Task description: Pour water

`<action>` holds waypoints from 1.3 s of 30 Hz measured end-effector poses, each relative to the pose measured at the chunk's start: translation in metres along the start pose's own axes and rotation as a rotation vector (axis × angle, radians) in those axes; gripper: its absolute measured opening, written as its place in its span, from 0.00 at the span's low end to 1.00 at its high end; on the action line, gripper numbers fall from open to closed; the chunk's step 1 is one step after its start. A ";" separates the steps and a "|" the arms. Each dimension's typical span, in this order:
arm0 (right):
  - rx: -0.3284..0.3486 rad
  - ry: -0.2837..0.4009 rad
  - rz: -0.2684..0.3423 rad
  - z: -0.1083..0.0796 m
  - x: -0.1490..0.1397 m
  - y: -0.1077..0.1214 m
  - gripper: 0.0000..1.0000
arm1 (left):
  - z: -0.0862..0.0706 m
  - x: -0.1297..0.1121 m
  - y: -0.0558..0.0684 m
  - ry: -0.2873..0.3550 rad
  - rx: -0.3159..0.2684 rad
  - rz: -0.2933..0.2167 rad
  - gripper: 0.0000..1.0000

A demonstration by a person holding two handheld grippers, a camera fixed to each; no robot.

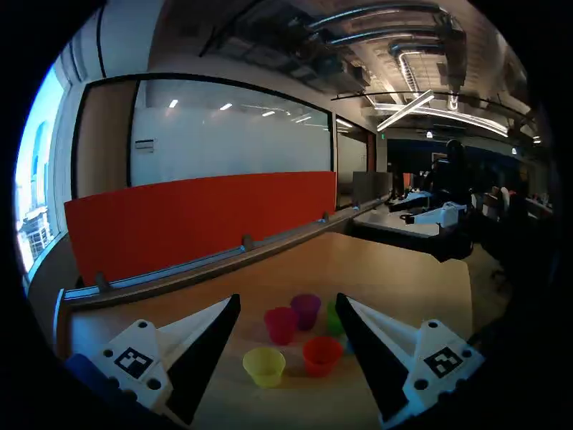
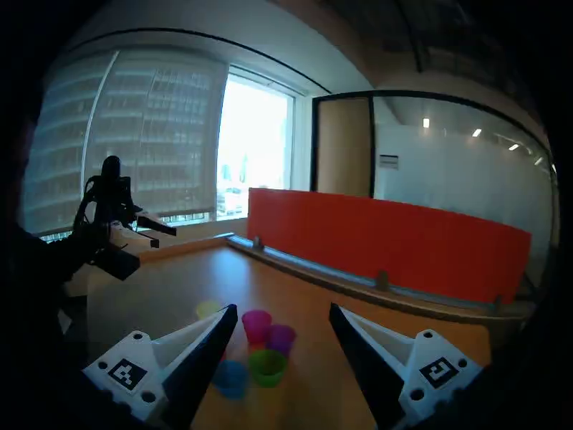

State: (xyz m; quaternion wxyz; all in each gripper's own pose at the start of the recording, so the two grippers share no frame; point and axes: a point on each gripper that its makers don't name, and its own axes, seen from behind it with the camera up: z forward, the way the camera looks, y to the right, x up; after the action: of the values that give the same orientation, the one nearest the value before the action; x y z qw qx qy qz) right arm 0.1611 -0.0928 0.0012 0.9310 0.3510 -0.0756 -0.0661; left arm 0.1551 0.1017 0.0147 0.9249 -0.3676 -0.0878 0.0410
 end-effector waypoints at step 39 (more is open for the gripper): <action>0.024 -0.123 -0.015 0.009 -0.026 0.006 0.99 | 0.034 -0.072 0.090 -0.194 -0.255 0.091 0.99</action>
State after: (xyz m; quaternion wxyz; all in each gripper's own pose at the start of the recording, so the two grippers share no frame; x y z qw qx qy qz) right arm 0.1342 -0.0894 0.0094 0.9198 0.3579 -0.1307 -0.0937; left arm 0.0768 0.1798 -0.0319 0.8551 -0.4799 -0.1646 0.1066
